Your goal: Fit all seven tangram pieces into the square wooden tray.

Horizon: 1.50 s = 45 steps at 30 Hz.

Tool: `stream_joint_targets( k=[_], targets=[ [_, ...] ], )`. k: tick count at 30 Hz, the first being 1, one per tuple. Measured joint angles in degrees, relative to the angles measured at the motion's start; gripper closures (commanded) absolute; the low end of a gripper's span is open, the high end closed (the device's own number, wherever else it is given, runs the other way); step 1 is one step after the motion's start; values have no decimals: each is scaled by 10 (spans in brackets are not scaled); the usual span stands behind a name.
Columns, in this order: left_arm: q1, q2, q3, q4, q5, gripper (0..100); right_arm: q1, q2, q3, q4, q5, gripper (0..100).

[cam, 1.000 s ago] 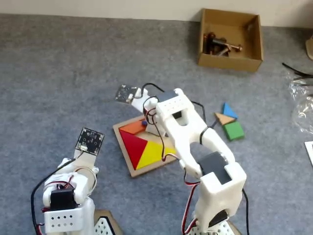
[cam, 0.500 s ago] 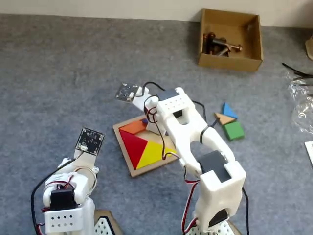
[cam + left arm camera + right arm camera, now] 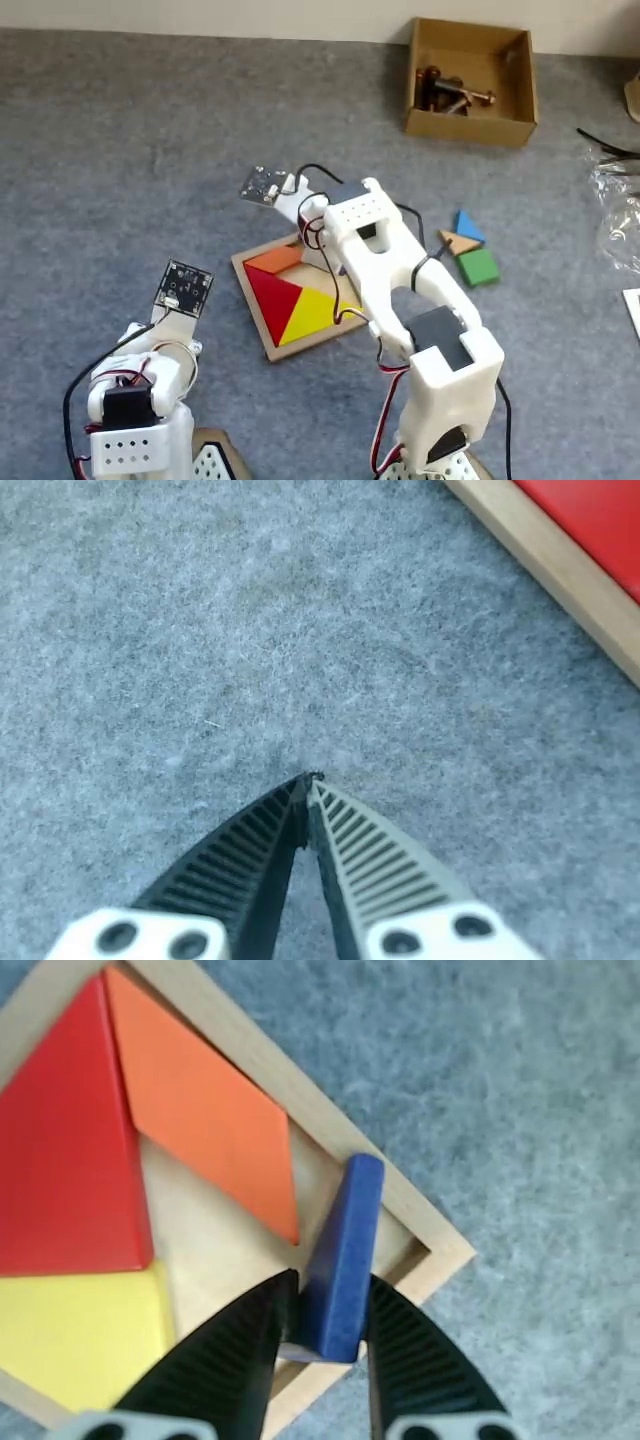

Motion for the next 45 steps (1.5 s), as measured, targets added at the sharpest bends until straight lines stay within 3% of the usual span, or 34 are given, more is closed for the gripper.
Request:
stream_joint_targets(
  k=[15,41,45],
  targets=[
    [0,0,0,0,0,986,0,1,-94,76,0,910],
    [0,0,0,0,0,986,0,1,-94,77,17,915],
    [0,0,0,0,0,986,0,1,-94,77,25,955]
  ],
)
